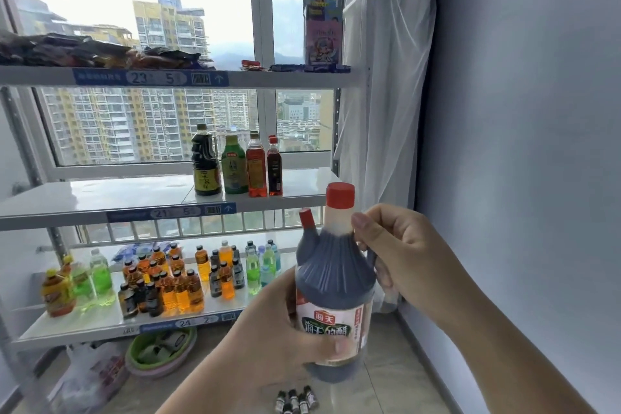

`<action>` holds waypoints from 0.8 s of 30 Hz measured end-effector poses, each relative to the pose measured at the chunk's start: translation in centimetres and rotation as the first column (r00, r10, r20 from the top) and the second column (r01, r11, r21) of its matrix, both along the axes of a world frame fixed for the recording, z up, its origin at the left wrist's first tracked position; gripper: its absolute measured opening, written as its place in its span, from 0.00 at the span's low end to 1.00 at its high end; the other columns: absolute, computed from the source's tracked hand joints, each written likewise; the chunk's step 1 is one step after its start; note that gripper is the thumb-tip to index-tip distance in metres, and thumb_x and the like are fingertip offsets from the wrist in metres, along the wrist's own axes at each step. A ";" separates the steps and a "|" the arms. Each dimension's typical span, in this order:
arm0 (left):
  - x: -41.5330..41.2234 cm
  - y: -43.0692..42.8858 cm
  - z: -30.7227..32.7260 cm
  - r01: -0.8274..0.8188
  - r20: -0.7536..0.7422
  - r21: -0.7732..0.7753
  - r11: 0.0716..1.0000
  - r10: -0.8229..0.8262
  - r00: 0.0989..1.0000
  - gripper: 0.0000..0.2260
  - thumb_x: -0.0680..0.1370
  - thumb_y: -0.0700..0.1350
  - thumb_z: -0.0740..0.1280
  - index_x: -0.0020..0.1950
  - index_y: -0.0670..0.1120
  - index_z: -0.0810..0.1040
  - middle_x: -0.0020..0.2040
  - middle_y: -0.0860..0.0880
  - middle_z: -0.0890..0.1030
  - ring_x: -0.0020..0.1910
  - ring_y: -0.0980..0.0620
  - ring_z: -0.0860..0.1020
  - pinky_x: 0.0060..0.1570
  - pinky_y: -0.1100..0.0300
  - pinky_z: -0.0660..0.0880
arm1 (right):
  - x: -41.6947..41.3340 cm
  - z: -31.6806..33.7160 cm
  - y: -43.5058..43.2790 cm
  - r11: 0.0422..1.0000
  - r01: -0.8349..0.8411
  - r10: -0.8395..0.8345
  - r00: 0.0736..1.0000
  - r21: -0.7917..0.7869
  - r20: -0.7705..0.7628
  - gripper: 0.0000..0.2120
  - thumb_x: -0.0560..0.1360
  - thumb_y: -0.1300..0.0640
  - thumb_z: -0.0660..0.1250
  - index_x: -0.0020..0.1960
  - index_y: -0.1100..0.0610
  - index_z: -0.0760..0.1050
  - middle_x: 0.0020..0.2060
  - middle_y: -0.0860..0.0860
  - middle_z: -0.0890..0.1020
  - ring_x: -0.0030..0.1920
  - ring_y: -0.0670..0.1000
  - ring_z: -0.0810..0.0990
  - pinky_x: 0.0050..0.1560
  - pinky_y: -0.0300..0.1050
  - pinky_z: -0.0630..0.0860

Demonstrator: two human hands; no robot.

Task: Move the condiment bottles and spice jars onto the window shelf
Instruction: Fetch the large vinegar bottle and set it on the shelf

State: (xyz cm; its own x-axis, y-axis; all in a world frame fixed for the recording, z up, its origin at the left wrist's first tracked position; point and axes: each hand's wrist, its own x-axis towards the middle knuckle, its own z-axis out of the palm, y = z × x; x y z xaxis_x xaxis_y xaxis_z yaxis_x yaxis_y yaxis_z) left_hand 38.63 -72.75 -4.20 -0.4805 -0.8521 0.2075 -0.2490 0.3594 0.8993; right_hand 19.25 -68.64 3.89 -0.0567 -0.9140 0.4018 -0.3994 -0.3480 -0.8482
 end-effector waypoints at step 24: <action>-2.5 -18.9 -0.3 0.030 0.077 -0.013 0.999 -0.029 0.997 0.30 0.62 0.52 0.85 0.60 0.55 0.78 0.54 0.57 0.87 0.53 0.56 0.86 0.56 0.53 0.82 | -2.4 -2.1 -20.1 0.988 -0.135 0.131 0.989 0.074 0.064 0.21 0.64 0.37 0.73 0.53 0.45 0.83 0.49 0.43 0.87 0.55 0.48 0.85 0.60 0.56 0.82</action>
